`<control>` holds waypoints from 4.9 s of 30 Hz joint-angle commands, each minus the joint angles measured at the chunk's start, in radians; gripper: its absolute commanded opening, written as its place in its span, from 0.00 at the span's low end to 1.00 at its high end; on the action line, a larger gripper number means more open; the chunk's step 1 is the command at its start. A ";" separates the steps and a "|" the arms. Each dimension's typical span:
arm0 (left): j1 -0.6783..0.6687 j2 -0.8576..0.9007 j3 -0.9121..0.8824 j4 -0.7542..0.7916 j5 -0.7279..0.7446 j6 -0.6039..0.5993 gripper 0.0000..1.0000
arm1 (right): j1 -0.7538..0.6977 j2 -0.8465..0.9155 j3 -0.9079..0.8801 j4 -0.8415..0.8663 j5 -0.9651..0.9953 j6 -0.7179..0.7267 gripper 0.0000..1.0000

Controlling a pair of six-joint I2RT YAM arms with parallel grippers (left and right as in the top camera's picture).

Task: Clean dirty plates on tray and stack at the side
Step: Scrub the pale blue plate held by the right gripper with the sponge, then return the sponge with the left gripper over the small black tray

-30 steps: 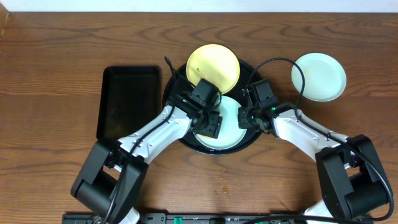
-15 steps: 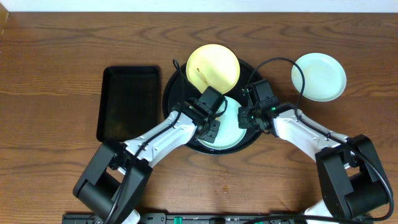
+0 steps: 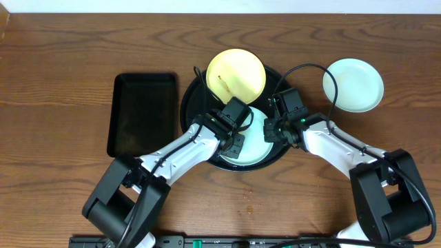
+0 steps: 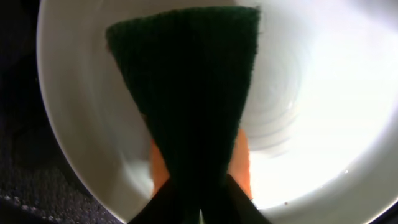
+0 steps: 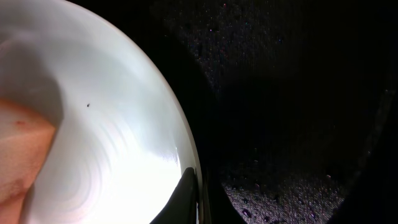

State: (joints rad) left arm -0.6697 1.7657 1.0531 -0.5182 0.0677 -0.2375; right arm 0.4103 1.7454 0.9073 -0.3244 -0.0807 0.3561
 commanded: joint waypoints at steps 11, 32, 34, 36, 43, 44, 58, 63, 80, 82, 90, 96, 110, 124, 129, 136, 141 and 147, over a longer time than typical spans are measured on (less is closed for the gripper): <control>-0.004 0.028 -0.033 -0.003 -0.013 -0.001 0.15 | -0.003 0.008 -0.011 -0.003 0.023 0.010 0.01; -0.004 0.028 -0.100 0.090 -0.101 -0.001 0.15 | -0.003 0.008 -0.011 -0.004 0.024 0.010 0.01; -0.004 0.028 -0.100 0.106 -0.118 -0.001 0.15 | -0.003 0.008 -0.011 -0.004 0.023 0.010 0.01; -0.004 0.028 -0.100 0.119 -0.118 -0.001 0.15 | -0.003 0.008 -0.011 -0.004 0.023 0.010 0.01; -0.004 0.028 -0.100 0.136 -0.118 -0.001 0.15 | -0.003 0.008 -0.011 -0.008 0.023 0.010 0.01; -0.004 0.028 -0.100 0.138 -0.119 -0.001 0.15 | -0.003 0.008 -0.011 -0.008 0.023 0.010 0.01; -0.004 0.028 -0.100 0.157 -0.176 0.000 0.15 | -0.003 0.008 -0.011 -0.008 0.023 0.010 0.01; -0.003 0.031 -0.100 0.173 -0.193 0.000 0.15 | -0.003 0.008 -0.011 -0.008 0.023 0.009 0.01; -0.002 0.103 -0.100 0.272 -0.264 0.073 0.15 | -0.004 0.008 -0.011 -0.007 0.024 0.010 0.01; 0.000 0.104 -0.100 0.280 -0.270 0.077 0.15 | -0.004 0.008 -0.011 -0.007 0.024 0.010 0.01; 0.004 0.105 -0.100 0.307 -0.280 0.122 0.15 | -0.004 0.008 -0.011 -0.007 0.024 0.010 0.01; 0.018 0.111 -0.101 0.320 -0.291 0.130 0.15 | -0.004 0.008 -0.011 -0.007 0.024 0.010 0.01; 0.032 0.142 -0.100 0.488 -0.346 0.159 0.15 | -0.004 0.008 -0.011 -0.007 0.024 0.010 0.01; 0.029 -0.170 -0.090 0.511 -0.367 0.144 0.08 | -0.004 0.008 -0.011 -0.007 0.024 0.010 0.01; 0.032 -0.372 -0.090 0.404 -0.369 0.125 0.08 | -0.004 0.008 -0.011 -0.008 0.024 0.010 0.01; 0.131 -0.474 -0.091 0.189 -0.384 0.123 0.08 | -0.004 0.008 -0.011 -0.007 0.023 0.010 0.01; 0.292 -0.421 -0.091 0.035 -0.374 0.033 0.08 | -0.004 0.008 -0.011 -0.007 0.024 0.010 0.01; 0.487 -0.262 -0.092 -0.004 -0.100 0.038 0.08 | -0.004 0.008 -0.011 -0.006 0.024 0.010 0.04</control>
State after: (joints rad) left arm -0.2592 1.4158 0.9577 -0.5148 -0.1967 -0.1810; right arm 0.4103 1.7454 0.9073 -0.3241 -0.0811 0.3599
